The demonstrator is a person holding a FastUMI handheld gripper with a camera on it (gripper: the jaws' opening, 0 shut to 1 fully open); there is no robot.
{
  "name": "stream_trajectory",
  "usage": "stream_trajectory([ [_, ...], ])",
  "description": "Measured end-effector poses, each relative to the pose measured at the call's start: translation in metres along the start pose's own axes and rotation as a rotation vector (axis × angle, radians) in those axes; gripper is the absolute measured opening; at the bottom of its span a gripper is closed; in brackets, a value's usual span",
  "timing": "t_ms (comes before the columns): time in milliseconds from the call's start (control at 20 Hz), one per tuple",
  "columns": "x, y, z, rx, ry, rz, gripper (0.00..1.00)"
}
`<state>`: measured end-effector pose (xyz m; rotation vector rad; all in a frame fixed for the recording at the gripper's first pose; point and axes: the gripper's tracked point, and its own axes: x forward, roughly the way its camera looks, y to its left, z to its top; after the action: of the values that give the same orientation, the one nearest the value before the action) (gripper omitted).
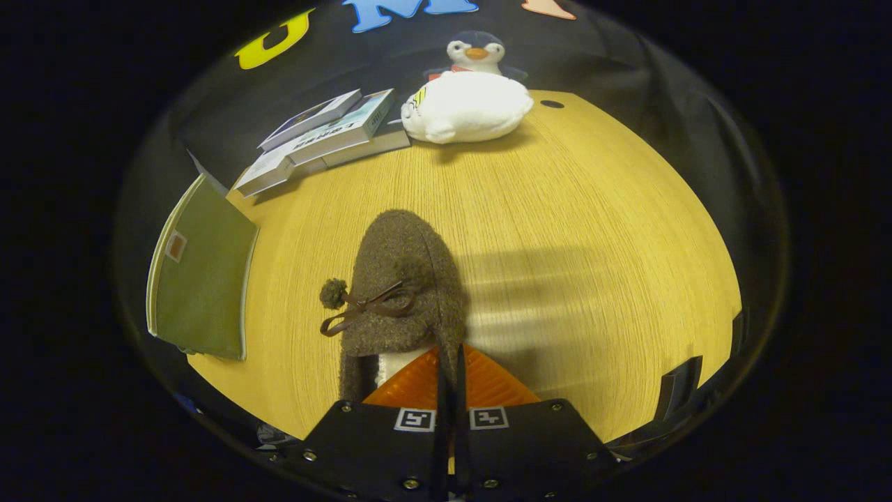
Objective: Open the storage box then place both shoes into the box .Put the left shoe in first, then the right shoe, with the right side of both shoes facing outward in a uniform manner.
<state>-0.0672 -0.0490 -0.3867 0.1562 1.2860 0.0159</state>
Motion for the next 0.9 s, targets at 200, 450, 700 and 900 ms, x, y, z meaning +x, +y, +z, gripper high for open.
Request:
stream_trajectory([
  [200,-0.01,0.009,0.001,0.061,0.001,0.026,0.04],
  [450,-0.031,0.03,0.016,0.131,-0.044,0.066,0.04],
  [700,-0.054,0.061,0.037,0.179,-0.088,0.092,0.04],
  [900,-0.071,0.094,0.054,0.2,-0.106,0.126,0.03],
])
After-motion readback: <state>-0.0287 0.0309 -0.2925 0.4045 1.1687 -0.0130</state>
